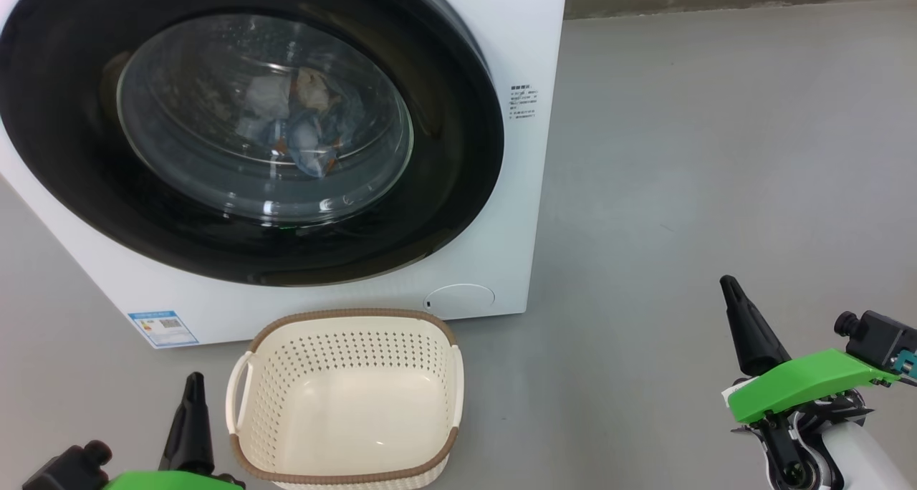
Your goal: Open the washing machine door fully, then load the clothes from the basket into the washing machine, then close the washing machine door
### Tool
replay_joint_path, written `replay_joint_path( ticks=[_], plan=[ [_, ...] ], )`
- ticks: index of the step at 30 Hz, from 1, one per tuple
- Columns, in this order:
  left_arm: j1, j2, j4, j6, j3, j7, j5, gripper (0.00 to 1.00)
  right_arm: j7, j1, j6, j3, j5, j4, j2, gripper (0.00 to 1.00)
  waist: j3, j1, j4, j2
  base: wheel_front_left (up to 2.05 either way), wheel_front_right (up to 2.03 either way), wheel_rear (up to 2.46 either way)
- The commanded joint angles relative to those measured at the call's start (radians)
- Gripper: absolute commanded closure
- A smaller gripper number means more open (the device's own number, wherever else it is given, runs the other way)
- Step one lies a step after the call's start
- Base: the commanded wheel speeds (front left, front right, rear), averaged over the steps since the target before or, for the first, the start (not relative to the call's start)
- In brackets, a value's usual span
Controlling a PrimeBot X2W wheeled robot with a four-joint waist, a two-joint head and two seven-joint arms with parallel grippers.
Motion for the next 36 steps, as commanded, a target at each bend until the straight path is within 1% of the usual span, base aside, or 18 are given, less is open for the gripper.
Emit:
replay_joint_path(
  ticks=[1, 36],
  plan=[
    [-0.032, 0.011, -0.02, -0.007, 0.022, 0.009, -0.026, 1.0, 0.006, -0.009, -0.002, -0.009, 0.032, -0.031, -0.007, 1.0, 0.0, -0.0001, 0.001, 0.0, 0.0, 0.0, 0.0],
    [-0.044, -0.019, -0.017, -0.026, 0.079, 0.109, -0.348, 1.0, 0.108, 0.03, -0.005, -0.117, 0.328, -0.06, 0.054, 1.0, -0.005, -0.0001, 0.011, 0.0, 0.0, 0.0, 0.0]
  ],
)
